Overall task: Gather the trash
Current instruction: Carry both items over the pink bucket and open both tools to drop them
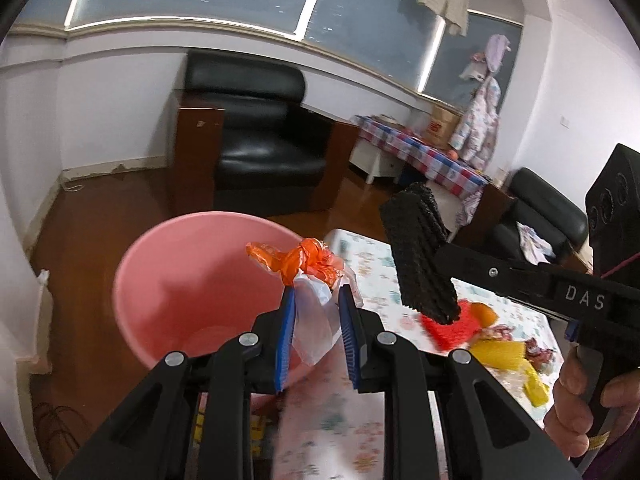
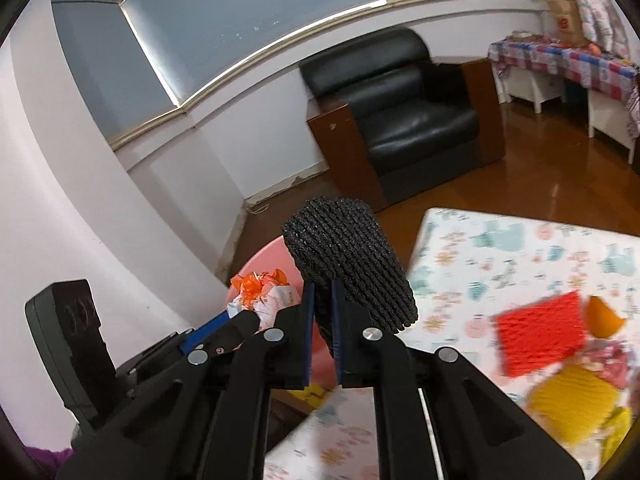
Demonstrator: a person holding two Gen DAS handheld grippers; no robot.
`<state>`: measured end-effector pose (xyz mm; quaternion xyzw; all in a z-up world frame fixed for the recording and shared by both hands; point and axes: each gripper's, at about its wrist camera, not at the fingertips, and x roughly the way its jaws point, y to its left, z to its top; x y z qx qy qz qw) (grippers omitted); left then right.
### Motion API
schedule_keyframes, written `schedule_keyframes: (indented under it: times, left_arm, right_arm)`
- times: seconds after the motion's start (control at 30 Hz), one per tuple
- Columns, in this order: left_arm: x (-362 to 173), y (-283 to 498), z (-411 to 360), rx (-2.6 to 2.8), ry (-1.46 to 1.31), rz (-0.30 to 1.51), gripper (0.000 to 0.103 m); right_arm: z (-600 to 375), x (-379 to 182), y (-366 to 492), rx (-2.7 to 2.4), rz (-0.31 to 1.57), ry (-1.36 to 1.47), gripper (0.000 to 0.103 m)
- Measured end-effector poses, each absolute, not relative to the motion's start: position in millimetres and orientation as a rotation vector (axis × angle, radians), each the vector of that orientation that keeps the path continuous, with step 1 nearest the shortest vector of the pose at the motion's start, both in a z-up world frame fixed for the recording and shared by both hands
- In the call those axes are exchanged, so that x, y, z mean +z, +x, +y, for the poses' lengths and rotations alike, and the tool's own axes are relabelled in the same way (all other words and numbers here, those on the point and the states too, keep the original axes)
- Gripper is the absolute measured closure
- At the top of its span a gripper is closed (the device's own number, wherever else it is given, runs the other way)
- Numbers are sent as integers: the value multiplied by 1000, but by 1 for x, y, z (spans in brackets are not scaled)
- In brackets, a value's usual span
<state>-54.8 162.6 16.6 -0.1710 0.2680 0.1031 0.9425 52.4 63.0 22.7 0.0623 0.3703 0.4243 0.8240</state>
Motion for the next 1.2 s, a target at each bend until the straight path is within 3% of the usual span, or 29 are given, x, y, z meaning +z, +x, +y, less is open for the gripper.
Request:
schedule_keyframes:
  times: [0.8,0.9,0.97,1.1,1.2]
  left_arm:
    - [-27,-57,222,330,-399,645,80]
    - [-29,-56,222,334,-403,650,69]
    - [-29,-55,220,336,-404,650,68]
    - [-29,-55,220,337,-401,650,68]
    - [-29,-55,220,338,-400,650,68]
  right_arm:
    - [160,-43,64,909,1009,148,94]
    - [162,-47,66,897,1022,133,91]
    - [162,-49,66,894,1022,124,89]
    - [159,-49,63,893,1006,118,72]
    - [155,-46,61,896,988,114,72]
